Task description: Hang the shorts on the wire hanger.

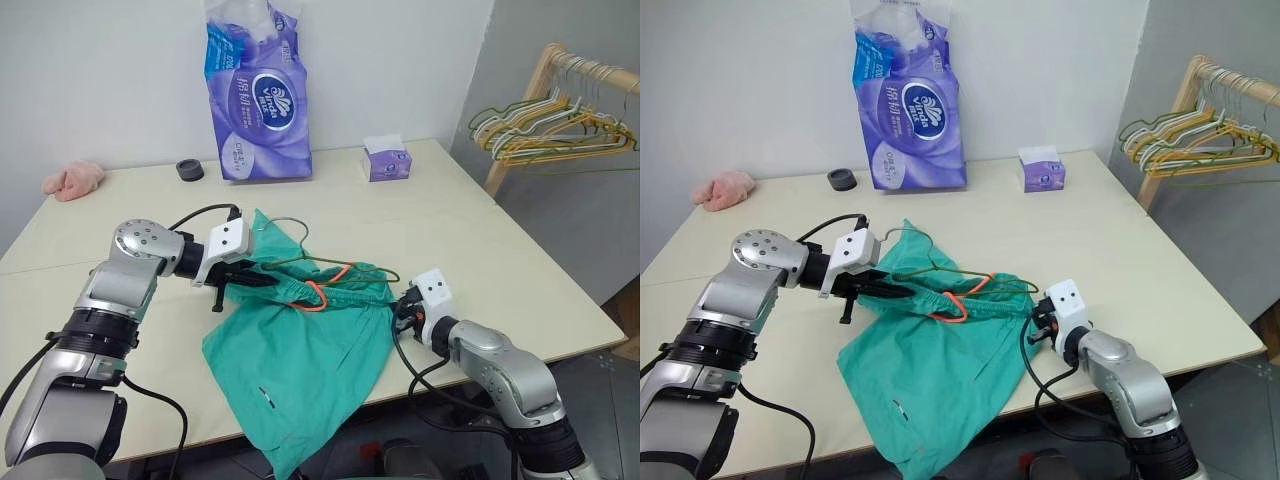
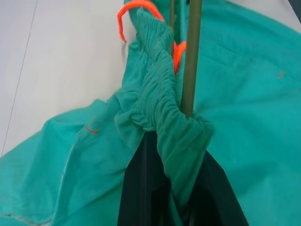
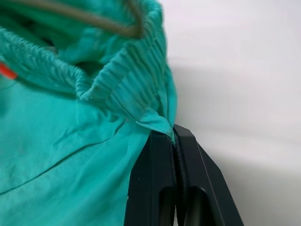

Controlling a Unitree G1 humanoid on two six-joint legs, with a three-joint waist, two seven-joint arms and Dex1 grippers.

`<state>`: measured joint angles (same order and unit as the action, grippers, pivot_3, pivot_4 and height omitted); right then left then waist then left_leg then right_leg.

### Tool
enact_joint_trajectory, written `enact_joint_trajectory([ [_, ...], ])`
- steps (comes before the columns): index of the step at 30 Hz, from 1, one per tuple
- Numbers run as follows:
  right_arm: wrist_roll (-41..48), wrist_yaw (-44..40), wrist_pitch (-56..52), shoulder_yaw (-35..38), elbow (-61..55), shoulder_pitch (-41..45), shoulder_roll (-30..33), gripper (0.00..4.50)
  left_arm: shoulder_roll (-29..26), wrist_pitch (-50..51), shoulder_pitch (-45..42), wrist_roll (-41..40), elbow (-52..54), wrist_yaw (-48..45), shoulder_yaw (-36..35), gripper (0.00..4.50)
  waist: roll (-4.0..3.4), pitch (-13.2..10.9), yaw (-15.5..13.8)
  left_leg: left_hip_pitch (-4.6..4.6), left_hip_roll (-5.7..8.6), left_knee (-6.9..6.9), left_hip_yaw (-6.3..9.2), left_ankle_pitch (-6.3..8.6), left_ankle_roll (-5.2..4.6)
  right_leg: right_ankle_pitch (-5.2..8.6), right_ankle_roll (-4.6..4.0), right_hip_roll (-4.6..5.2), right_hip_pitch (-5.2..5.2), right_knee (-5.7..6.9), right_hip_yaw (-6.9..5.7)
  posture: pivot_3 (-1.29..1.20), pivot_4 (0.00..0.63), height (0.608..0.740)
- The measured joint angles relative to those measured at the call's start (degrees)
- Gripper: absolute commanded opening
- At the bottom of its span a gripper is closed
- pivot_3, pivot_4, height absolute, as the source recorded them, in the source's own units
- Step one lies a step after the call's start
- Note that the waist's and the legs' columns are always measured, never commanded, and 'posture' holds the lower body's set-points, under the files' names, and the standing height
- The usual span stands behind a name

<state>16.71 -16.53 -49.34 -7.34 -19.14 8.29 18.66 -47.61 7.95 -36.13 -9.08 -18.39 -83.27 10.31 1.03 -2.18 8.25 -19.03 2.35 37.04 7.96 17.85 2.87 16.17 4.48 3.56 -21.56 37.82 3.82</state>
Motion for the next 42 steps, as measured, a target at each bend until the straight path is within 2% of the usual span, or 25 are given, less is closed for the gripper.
enact_joint_trajectory([
  [13,0.91,-0.71,-2.41,7.01,-0.64,-1.12,1.50,0.09,-2.49,-1.03,0.24,0.26,-1.25,-1.27,-0.10,0.00,0.00,0.00,0.13,0.01,-0.02,-0.01,-0.01,0.00,0.00,0.00,0.00,-0.03,0.00,0.01,0.00,-0.17,0.000,0.740],
  [20,1.40,-3.21,-1.51,6.64,-2.77,-1.81,2.96,0.09,-2.46,-2.10,0.56,0.69,-1.72,-1.16,-0.08,0.00,-0.01,0.00,0.20,0.00,-0.02,0.00,-0.03,0.00,-0.01,0.00,0.00,-0.03,0.01,0.01,0.02,-0.18,0.000,0.740],
  [24,0.93,-6.75,1.68,1.52,-6.43,-2.78,5.01,0.99,-1.70,-2.13,0.51,0.69,-1.88,-0.60,-0.09,0.00,0.00,0.00,0.36,0.00,-0.05,-0.01,-0.01,0.01,-0.01,0.00,0.01,-0.07,0.01,0.00,-0.01,-0.18,0.000,0.740],
  [30,-0.33,-8.42,4.77,-4.04,-6.96,-2.78,4.81,3.00,-0.54,-1.94,0.32,0.55,-2.46,0.64,-0.64,0.00,0.00,0.00,0.45,0.00,-0.05,0.00,0.02,0.01,-0.01,0.00,0.00,-0.06,0.02,0.00,-0.02,-0.17,0.000,0.740],
  [34,-2.61,-6.33,7.04,-6.46,-2.31,-0.59,0.28,4.43,0.10,-1.73,-0.62,0.27,-2.48,1.48,-0.80,0.00,0.01,0.01,0.47,0.01,-0.04,0.00,0.02,0.00,-0.01,0.00,0.00,-0.07,0.01,0.01,-0.01,-0.16,0.000,0.740],
  [42,-6.75,-4.70,12.27,-7.32,7.10,2.60,-2.61,4.47,0.17,-0.82,-0.68,0.15,-2.36,1.55,-0.99,0.00,0.01,0.01,0.63,0.00,-0.03,-0.01,0.03,0.00,0.00,0.00,-0.01,-0.07,-0.04,0.06,0.00,-0.16,0.000,0.740],
])
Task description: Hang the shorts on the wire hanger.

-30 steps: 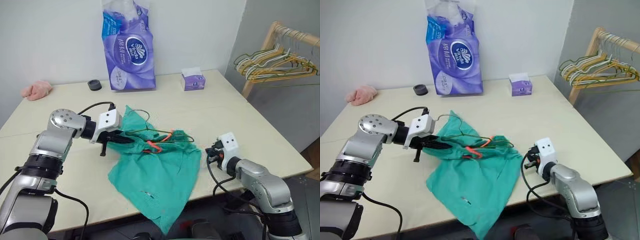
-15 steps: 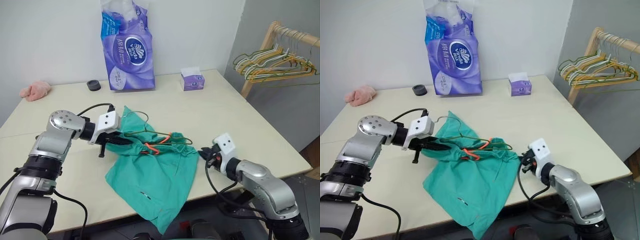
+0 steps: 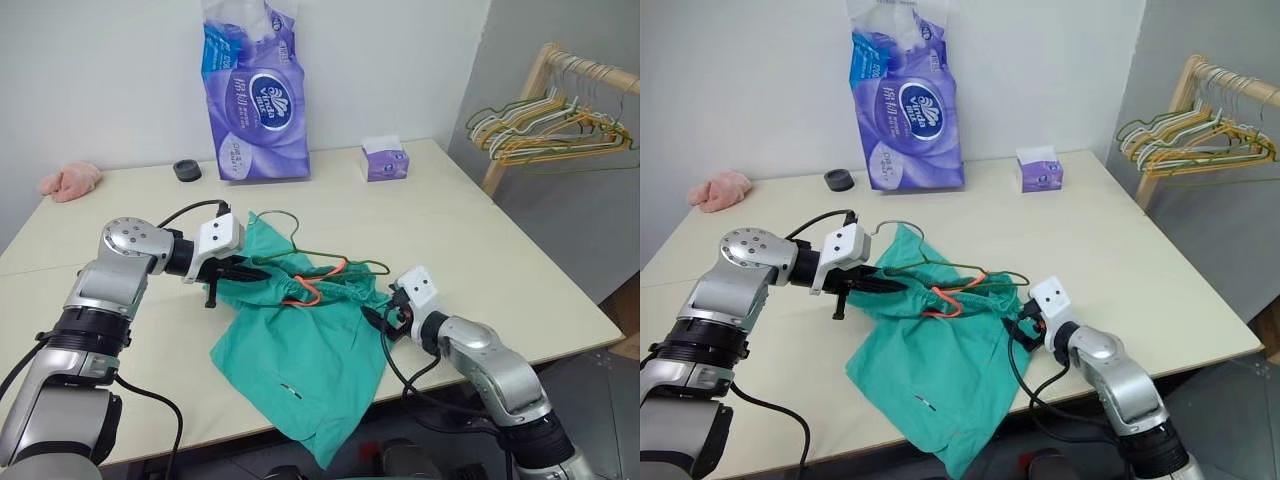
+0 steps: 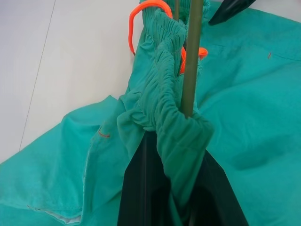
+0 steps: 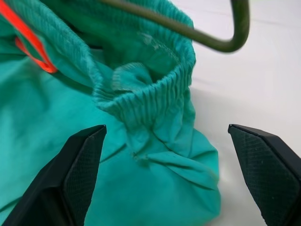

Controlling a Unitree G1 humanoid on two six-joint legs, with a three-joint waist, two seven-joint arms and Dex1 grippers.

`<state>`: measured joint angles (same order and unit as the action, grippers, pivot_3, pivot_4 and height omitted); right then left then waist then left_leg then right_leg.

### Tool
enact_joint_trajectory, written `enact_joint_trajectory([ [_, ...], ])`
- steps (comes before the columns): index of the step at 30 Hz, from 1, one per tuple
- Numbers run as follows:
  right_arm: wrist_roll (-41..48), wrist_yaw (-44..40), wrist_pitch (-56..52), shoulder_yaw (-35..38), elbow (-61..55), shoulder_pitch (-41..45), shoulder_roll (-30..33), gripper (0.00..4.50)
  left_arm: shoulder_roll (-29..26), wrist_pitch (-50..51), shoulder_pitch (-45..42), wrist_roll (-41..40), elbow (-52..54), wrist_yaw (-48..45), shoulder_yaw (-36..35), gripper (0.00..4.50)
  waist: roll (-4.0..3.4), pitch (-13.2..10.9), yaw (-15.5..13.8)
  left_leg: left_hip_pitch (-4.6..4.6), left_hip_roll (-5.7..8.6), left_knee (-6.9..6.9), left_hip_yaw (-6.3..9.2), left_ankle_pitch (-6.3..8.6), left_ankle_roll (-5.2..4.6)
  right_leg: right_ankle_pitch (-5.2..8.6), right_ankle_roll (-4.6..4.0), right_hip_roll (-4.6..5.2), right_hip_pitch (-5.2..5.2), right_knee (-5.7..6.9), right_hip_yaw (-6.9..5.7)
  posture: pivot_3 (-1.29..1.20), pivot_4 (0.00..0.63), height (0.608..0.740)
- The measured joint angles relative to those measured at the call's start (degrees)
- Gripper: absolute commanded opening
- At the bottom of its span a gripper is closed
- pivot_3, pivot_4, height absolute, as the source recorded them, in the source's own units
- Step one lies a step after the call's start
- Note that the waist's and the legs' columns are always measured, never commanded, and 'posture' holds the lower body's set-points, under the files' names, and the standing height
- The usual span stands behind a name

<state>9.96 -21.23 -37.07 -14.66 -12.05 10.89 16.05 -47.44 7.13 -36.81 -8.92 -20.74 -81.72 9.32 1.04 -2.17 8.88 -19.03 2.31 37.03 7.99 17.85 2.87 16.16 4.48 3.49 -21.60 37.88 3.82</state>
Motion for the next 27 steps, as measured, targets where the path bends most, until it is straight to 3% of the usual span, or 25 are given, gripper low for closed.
enact_joint_trajectory([
  [7,-0.85,-0.21,1.93,-0.61,8.69,4.55,-4.97,4.47,0.01,0.03,0.00,-0.03,0.04,0.09,-0.05,0.00,0.00,0.00,0.49,0.00,0.00,-0.02,0.04,0.00,0.00,0.00,-0.01,0.00,-0.04,0.04,-0.01,-0.15,0.000,0.740],
  [10,-2.05,0.14,3.15,-0.65,11.83,5.84,-5.85,3.92,0.03,0.04,0.00,-0.03,0.05,0.16,-0.06,0.00,0.00,0.00,0.54,-0.02,0.02,-0.01,0.02,0.00,0.01,0.00,-0.01,0.01,-0.08,0.07,0.02,-0.15,0.000,0.740],
  [21,-4.21,3.69,7.36,2.41,15.15,6.08,-7.60,0.09,0.03,0.04,0.50,-0.06,0.96,1.14,-0.39,0.00,-0.01,0.00,0.66,-0.02,0.01,-0.03,0.02,0.00,0.01,0.00,-0.02,0.01,-0.13,0.10,0.05,-0.15,0.000,0.740],
  [27,-4.10,5.10,8.58,5.06,14.55,6.08,-8.45,0.04,0.00,-0.23,0.52,-0.03,0.85,1.08,-0.39,0.00,-0.01,0.00,0.66,-0.02,0.02,-0.03,0.02,0.00,0.01,0.00,-0.02,0.01,-0.13,0.11,0.06,-0.15,0.000,0.740],
])
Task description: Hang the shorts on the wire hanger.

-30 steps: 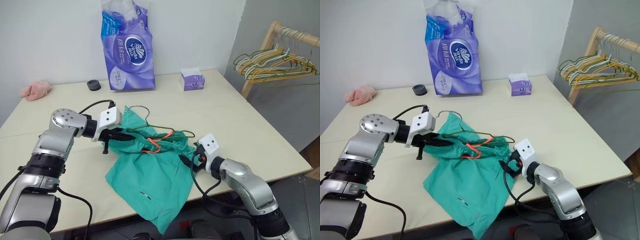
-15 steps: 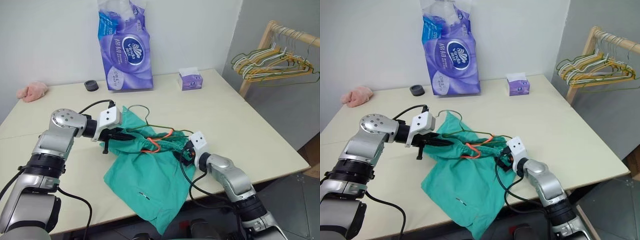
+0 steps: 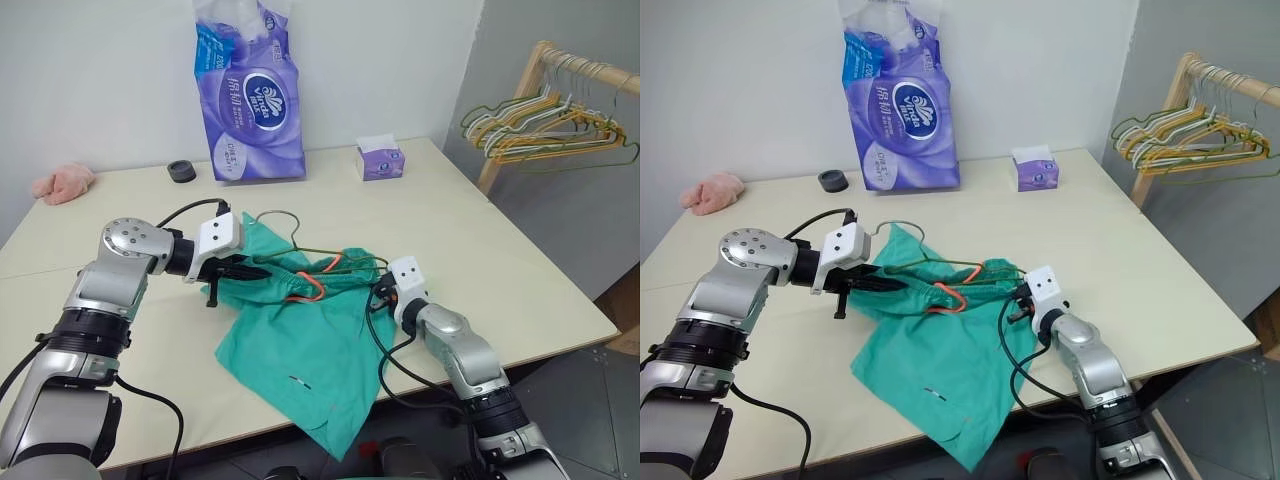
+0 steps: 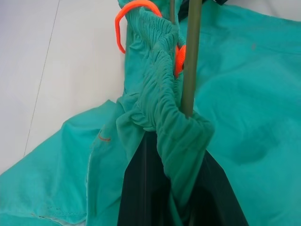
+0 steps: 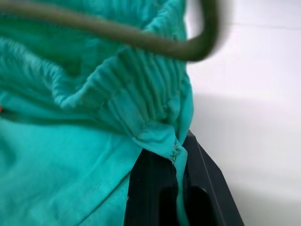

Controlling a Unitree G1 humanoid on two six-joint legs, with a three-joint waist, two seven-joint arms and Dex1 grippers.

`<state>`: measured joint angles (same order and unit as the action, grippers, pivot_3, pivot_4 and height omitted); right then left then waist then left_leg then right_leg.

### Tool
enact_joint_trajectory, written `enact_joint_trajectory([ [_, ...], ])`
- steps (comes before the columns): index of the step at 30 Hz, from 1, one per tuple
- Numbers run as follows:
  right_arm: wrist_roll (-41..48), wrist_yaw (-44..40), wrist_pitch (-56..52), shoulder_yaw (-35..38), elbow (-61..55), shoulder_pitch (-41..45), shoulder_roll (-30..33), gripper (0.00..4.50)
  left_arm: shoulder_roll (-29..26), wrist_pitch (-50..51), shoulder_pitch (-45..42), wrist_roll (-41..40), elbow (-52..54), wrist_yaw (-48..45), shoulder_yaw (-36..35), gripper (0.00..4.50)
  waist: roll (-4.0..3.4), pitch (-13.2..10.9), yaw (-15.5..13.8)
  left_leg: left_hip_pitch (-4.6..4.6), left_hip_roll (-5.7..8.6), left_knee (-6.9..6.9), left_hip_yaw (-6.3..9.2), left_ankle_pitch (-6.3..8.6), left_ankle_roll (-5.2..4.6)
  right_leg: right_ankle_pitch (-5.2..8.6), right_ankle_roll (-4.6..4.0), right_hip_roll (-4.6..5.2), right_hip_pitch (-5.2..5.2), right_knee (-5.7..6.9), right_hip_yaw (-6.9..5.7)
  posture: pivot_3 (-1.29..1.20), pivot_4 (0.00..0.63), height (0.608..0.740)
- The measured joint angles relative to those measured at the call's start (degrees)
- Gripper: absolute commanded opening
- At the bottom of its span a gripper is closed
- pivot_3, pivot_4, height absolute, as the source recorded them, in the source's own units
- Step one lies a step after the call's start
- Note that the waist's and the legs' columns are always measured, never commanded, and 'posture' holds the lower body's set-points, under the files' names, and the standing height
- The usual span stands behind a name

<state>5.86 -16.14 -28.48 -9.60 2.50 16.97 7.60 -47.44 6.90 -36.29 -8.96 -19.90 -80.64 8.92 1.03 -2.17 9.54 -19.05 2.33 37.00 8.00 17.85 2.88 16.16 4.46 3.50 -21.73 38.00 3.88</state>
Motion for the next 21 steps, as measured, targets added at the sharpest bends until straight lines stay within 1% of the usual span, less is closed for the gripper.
enact_joint_trajectory([
  [5,0.60,-0.03,-0.33,2.04,-1.73,-0.85,0.75,0.04,-0.01,-0.66,-0.01,0.00,-0.39,0.00,0.00,0.00,0.00,0.00,0.03,-0.01,0.00,0.00,-0.01,0.00,0.00,0.00,0.00,0.00,0.00,0.00,0.01,-0.16,0.000,0.740],
  [10,2.40,-0.06,-2.85,4.73,-3.73,-3.35,1.70,0.04,-0.01,-1.09,-0.03,-0.01,-0.98,0.02,0.00,0.00,0.00,0.00,0.10,-0.01,0.00,0.00,-0.03,0.00,0.00,0.00,0.00,0.00,0.00,0.00,0.02,-0.16,0.000,0.740],
  [21,4.87,-0.21,-5.73,6.45,-7.36,-3.48,3.69,0.04,-0.68,-1.19,0.28,0.02,-0.59,-1.55,0.00,0.00,-0.01,0.00,0.23,0.00,-0.01,0.00,-0.04,0.00,0.00,0.00,0.00,0.00,0.00,0.00,0.03,-0.16,0.000,0.740],
])
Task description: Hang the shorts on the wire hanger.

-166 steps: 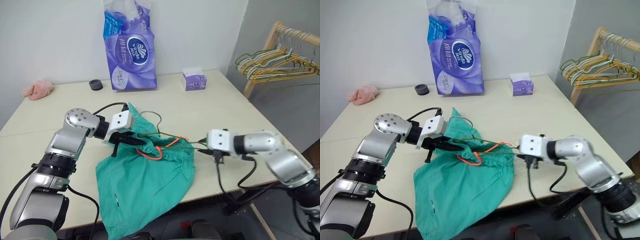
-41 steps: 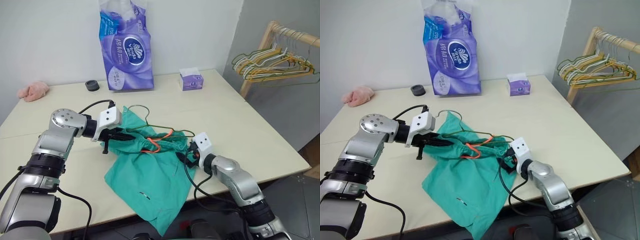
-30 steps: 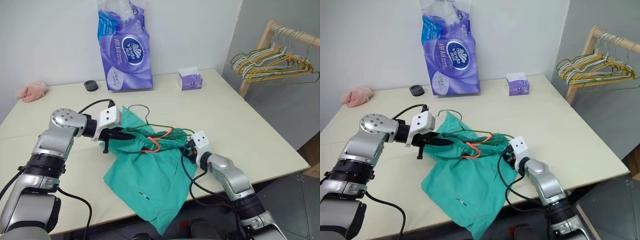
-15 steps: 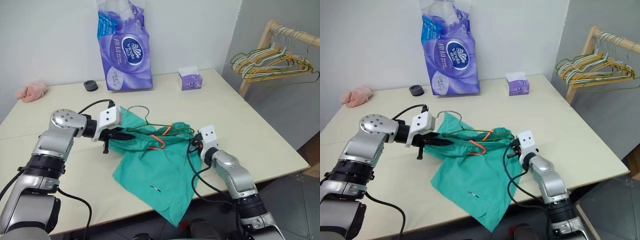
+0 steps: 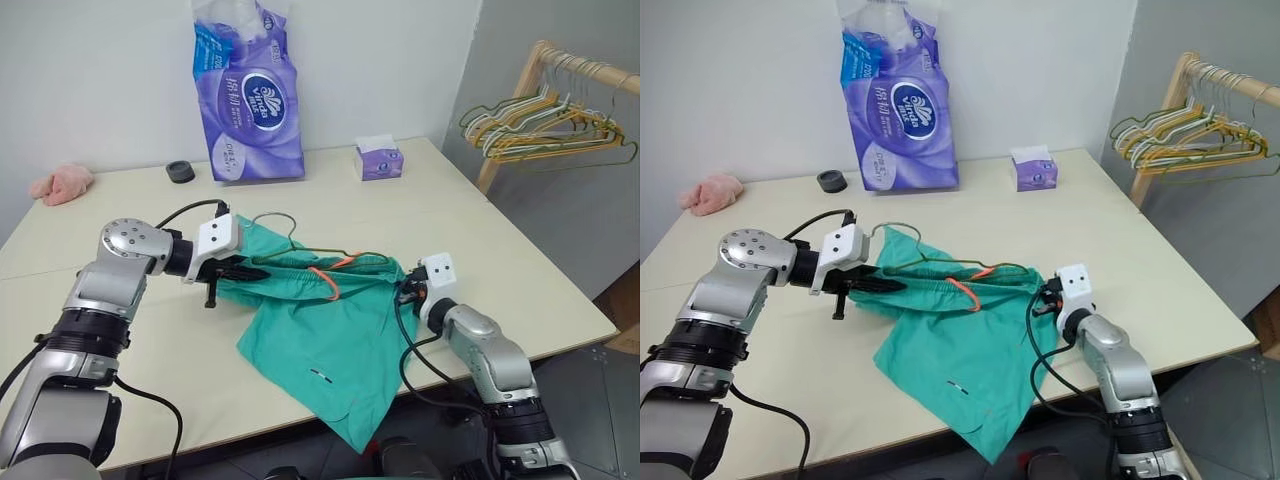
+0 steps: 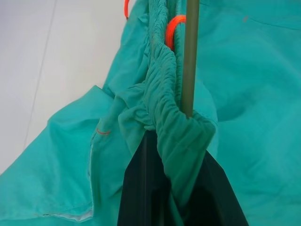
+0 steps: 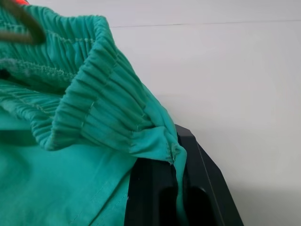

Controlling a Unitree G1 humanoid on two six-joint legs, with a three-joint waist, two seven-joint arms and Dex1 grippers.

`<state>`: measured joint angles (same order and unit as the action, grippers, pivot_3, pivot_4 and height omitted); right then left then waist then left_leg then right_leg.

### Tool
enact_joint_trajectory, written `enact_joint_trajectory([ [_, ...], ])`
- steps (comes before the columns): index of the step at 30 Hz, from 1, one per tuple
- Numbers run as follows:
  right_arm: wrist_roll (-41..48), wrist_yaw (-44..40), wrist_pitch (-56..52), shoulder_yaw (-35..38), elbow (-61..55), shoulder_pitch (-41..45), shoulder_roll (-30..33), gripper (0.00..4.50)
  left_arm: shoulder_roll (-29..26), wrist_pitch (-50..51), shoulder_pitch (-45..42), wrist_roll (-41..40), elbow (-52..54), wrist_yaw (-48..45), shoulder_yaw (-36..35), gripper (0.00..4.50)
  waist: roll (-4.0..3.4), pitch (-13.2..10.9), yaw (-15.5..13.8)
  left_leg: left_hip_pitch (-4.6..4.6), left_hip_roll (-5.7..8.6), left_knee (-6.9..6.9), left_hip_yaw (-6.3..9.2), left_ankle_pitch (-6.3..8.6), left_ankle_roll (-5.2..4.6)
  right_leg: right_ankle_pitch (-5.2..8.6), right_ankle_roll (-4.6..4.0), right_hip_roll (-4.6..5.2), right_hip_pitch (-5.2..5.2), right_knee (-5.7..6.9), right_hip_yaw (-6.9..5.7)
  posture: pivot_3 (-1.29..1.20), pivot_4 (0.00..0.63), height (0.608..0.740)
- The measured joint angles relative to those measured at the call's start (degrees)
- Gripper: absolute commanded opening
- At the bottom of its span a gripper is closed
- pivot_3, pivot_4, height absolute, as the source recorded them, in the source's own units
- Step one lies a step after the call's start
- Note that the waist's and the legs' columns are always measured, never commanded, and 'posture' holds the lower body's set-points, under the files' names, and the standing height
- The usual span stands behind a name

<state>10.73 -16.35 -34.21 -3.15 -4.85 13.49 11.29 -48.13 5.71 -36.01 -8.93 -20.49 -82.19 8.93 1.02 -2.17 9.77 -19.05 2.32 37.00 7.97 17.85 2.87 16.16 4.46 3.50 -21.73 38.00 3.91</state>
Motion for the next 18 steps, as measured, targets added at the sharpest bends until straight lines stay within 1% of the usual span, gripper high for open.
enact_joint_trajectory([
  [5,-0.42,-1.80,-0.09,-0.81,-4.28,0.00,3.31,0.04,-0.02,-0.25,0.52,0.38,0.01,0.05,0.00,0.00,0.00,0.00,-0.08,-0.01,0.00,0.01,0.00,0.00,0.00,0.00,0.00,0.00,0.01,0.00,-0.01,-0.17,0.000,0.740],
  [8,-1.33,-2.95,-0.25,-2.94,-7.77,-0.27,6.19,0.04,-0.02,-1.45,0.51,1.45,-0.22,0.39,0.01,0.00,0.00,0.00,-0.05,0.00,0.00,0.00,0.00,0.00,0.00,0.00,0.00,0.00,0.01,-0.01,-0.01,-0.17,0.000,0.740],
  [13,-6.40,-5.43,-0.07,-9.51,-12.74,-0.63,12.58,0.04,0.16,-2.97,0.49,3.30,-1.42,1.27,0.06,0.00,0.00,0.00,-0.07,-0.01,0.00,0.01,-0.02,0.00,0.00,0.01,0.01,0.00,0.02,-0.03,-0.02,-0.18,0.000,0.740],
  [15,-8.00,-6.22,-0.18,-11.33,-14.00,-0.39,13.68,0.04,0.28,-3.66,0.48,3.83,-1.87,1.59,0.20,0.00,0.00,0.00,-0.06,-0.01,0.00,0.02,-0.02,0.00,0.00,0.01,0.01,0.00,0.01,-0.03,-0.02,-0.18,0.000,0.740],
  [18,-12.94,-8.17,-0.87,-16.45,-15.04,3.61,17.58,0.04,1.07,-5.00,0.46,5.34,-2.03,2.21,0.92,0.00,0.00,0.00,-0.06,-0.01,0.01,0.05,-0.08,0.00,0.00,0.01,0.01,0.01,0.01,-0.04,0.02,-0.19,0.000,0.740],
])
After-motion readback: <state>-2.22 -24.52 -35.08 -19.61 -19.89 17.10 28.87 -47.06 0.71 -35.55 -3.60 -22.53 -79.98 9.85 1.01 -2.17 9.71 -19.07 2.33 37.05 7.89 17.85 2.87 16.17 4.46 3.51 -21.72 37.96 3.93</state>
